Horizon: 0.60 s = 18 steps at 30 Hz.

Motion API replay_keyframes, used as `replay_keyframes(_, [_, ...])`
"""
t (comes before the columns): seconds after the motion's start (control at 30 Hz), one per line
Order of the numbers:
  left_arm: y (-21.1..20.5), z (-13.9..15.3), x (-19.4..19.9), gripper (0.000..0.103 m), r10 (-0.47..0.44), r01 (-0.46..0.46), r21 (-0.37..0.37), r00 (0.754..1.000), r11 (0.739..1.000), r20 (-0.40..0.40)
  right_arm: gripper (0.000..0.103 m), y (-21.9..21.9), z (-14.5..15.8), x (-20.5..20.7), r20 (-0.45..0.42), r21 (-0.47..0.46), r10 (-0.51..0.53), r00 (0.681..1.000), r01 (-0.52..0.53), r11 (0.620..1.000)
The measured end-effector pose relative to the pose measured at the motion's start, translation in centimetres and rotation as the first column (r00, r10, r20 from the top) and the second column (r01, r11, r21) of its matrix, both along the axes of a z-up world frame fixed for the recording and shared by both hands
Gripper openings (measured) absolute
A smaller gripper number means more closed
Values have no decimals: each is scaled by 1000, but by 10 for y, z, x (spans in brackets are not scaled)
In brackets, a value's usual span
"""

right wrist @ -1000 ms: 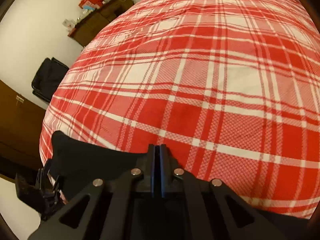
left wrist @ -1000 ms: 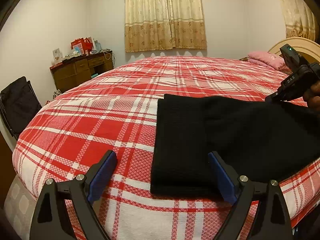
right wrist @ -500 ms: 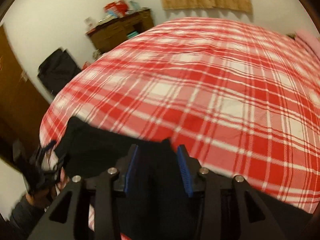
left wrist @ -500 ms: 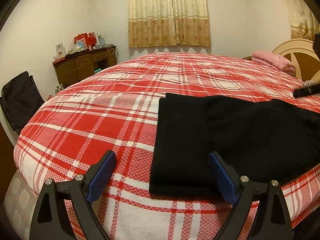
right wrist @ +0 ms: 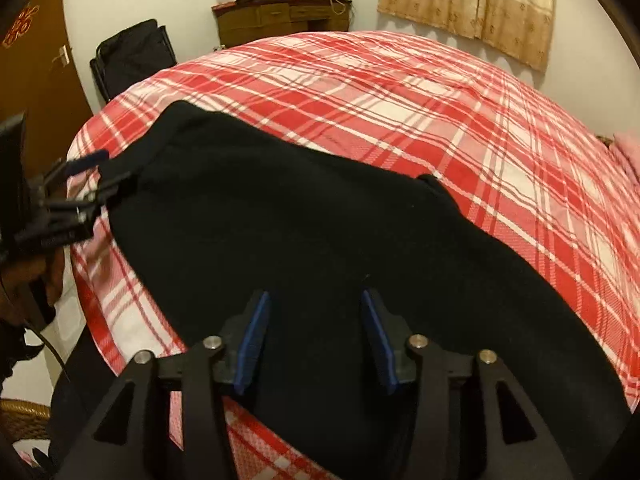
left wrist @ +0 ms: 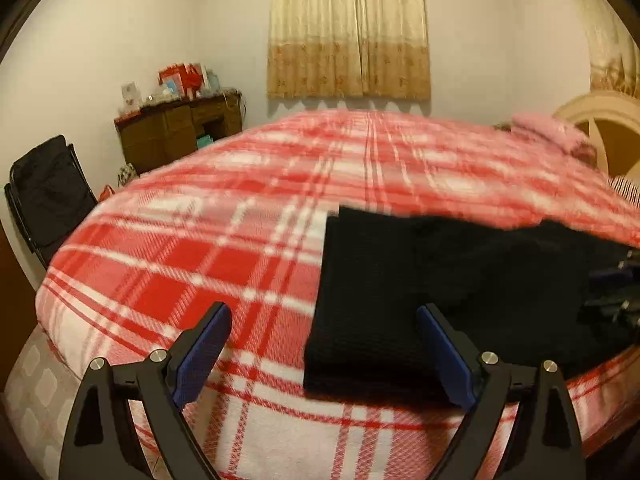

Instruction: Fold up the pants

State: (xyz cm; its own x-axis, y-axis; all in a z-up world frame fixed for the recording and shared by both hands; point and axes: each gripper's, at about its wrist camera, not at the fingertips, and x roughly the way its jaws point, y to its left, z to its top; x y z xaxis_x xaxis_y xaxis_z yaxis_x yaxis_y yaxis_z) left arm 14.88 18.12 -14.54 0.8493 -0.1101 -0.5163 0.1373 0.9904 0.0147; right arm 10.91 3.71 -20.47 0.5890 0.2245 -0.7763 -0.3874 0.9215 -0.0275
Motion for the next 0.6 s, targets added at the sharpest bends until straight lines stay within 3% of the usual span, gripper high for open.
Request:
replay_keyframes(0.07, [-6, 11, -6, 94, -9, 9, 10, 999, 1000, 46, 52, -2, 3, -3, 11, 21, -4, 1000, 4, 1000])
replay_keyframes(0.17, [-18, 17, -8, 94, -45, 45, 6, 998, 999, 46, 55, -2, -4, -2, -3, 31, -12, 1000, 12, 999])
replay_keyframes(0.27, [-30, 3, -4, 94, -73, 73, 10, 997, 997, -15, 72, 16, -13, -16, 55, -59, 29, 998, -26, 998])
replay_keyframes(0.33, [-37, -13, 4, 94, -77, 81, 45, 993, 996, -92, 72, 26, -16, -25, 89, -113, 52, 995, -42, 993])
replay_keyframes(0.37, [-40, -24, 8, 94, -70, 81, 79, 988, 994, -136, 72, 26, -16, -27, 93, -108, 55, 994, -45, 993])
replay_keyframes(0.43, [-41, -21, 0, 94, -65, 72, 81, 994, 994, -85, 71, 18, -14, -26, 79, -56, 50, 996, -45, 997])
replay_keyframes(0.5, [-41, -15, 2, 94, -58, 66, 63, 992, 996, -111, 68, 3, -7, -25, 52, 18, 38, 998, -39, 999])
replay_keyframes(0.6, [-44, 1, -5, 94, -62, 65, 43, 996, 997, -59, 68, -31, 16, -35, 99, 93, -17, 995, 8, 996])
